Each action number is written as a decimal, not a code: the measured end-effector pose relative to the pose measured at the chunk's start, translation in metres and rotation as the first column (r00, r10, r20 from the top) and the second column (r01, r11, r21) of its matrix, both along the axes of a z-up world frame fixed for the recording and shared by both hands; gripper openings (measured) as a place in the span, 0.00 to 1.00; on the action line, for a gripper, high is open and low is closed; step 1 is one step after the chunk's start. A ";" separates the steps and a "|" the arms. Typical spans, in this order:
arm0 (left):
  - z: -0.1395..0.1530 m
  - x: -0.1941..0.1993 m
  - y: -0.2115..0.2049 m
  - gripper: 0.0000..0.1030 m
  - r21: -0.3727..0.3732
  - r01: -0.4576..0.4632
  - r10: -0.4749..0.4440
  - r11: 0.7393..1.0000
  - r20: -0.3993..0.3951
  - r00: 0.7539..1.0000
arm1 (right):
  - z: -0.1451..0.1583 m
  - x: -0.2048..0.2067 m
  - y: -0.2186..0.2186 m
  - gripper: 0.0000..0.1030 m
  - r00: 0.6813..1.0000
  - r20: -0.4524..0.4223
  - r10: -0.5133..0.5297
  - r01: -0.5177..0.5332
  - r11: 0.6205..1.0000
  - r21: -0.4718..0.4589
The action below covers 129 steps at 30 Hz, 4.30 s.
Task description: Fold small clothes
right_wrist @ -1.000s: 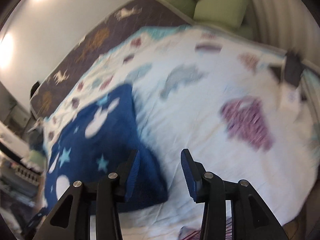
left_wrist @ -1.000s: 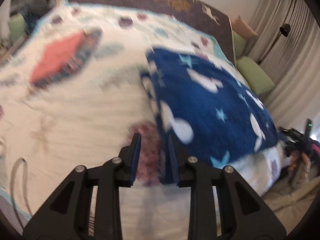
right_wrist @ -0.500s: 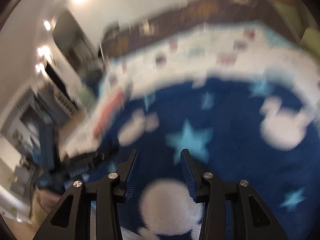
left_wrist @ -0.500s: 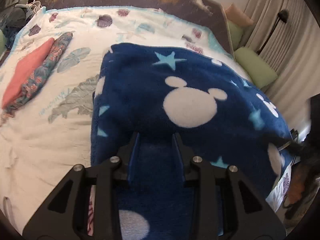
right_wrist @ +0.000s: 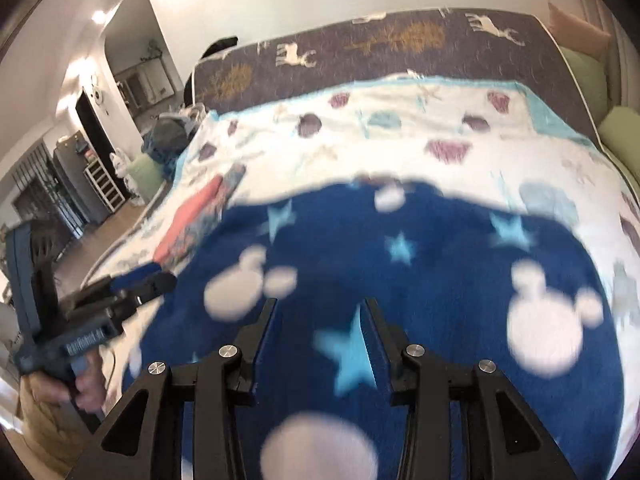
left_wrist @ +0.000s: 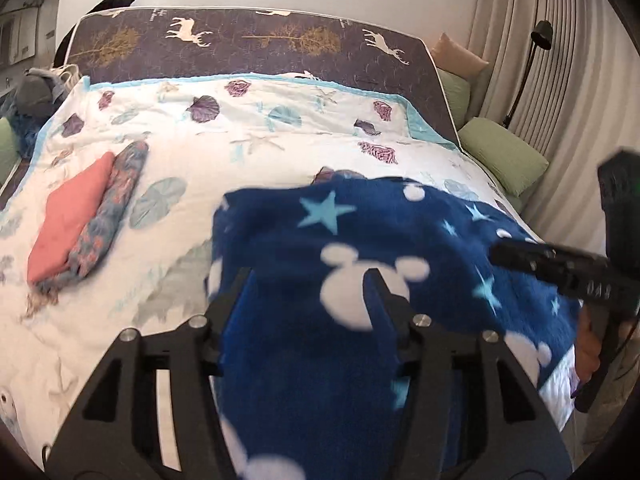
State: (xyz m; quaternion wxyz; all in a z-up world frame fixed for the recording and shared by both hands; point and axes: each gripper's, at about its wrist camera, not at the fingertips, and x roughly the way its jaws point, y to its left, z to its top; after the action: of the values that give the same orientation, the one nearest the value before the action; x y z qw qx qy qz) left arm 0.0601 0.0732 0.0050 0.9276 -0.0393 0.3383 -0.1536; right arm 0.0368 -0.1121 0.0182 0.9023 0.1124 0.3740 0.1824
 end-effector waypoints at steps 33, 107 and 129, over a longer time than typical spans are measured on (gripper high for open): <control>-0.053 0.030 0.010 0.55 -0.064 -0.026 0.016 0.998 -0.152 0.988 | -0.059 0.113 -0.010 0.40 0.956 -0.284 -0.073 0.125 0.978 0.170; 0.016 -0.034 -0.149 0.21 -0.140 0.399 -0.420 0.906 -0.195 0.886 | -0.018 0.035 -0.089 0.74 0.932 -0.187 0.312 -0.216 0.889 0.404; 0.053 -0.135 -0.136 0.75 0.244 0.339 -0.376 0.909 0.129 0.917 | -0.003 0.080 -0.031 0.23 0.918 -0.224 0.328 -0.264 0.925 0.274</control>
State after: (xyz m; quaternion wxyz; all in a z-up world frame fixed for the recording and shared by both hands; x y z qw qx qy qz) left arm -0.0750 -0.0623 0.0581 0.9081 0.1381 0.2724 -0.2865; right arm 0.1167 -0.1431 0.0155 0.7855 0.1847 0.4797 0.3446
